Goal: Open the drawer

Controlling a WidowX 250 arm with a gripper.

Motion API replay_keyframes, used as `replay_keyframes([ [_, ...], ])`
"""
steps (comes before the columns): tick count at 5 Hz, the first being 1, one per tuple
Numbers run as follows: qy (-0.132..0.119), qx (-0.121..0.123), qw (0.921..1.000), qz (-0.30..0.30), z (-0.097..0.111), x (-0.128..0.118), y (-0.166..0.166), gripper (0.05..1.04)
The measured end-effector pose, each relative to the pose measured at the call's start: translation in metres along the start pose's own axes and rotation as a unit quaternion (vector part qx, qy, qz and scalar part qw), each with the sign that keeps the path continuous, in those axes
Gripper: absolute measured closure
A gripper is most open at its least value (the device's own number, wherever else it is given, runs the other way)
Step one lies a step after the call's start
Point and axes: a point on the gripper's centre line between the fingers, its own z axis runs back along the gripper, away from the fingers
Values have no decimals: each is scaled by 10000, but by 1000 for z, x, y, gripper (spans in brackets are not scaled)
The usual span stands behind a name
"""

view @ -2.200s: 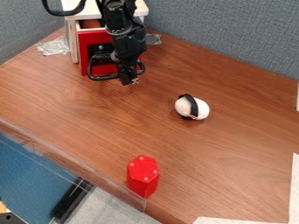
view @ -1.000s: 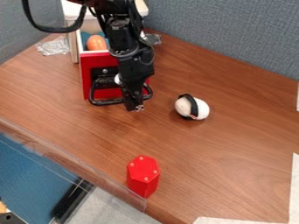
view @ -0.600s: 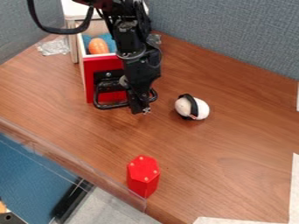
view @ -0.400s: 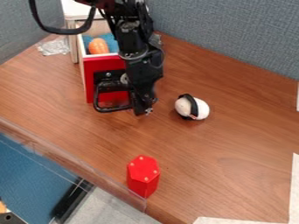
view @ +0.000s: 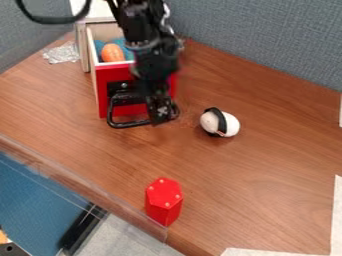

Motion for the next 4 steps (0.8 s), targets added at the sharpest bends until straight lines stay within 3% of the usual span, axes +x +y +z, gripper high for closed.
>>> replay_keyframes([
  [1,6,137,9999,-27,16,-8,8,80],
  [2,157,56,9998,-120,27,-19,12,83],
  [4,520,155,9985,-99,75,-40,31,83],
])
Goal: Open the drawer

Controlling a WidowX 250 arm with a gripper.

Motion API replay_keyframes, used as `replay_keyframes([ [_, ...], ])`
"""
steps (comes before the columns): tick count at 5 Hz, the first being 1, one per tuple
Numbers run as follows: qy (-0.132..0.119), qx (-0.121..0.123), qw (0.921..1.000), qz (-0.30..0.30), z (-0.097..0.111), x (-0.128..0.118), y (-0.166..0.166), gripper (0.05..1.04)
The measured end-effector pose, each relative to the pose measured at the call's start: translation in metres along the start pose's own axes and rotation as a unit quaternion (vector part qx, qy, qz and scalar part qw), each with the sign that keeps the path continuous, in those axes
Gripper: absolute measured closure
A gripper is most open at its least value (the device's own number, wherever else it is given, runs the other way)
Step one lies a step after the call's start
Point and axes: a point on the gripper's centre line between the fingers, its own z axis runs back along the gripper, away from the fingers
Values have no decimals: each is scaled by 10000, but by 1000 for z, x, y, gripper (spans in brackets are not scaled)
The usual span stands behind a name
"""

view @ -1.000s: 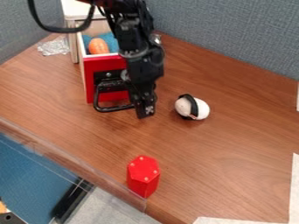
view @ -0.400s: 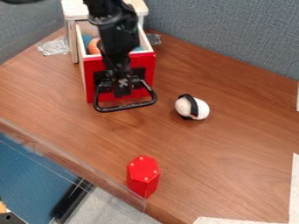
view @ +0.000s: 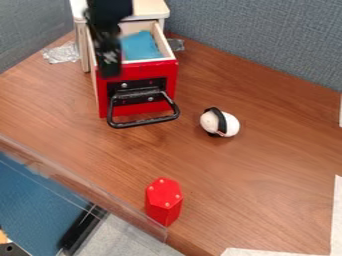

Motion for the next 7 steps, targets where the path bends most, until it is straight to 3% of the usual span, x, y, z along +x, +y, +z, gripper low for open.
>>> replay_keyframes([
  [1,136,70,9999,53,21,-13,17,83],
  [2,407,305,9987,-55,37,-21,30,83],
  [7,417,302,9987,-49,37,-21,30,83],
])
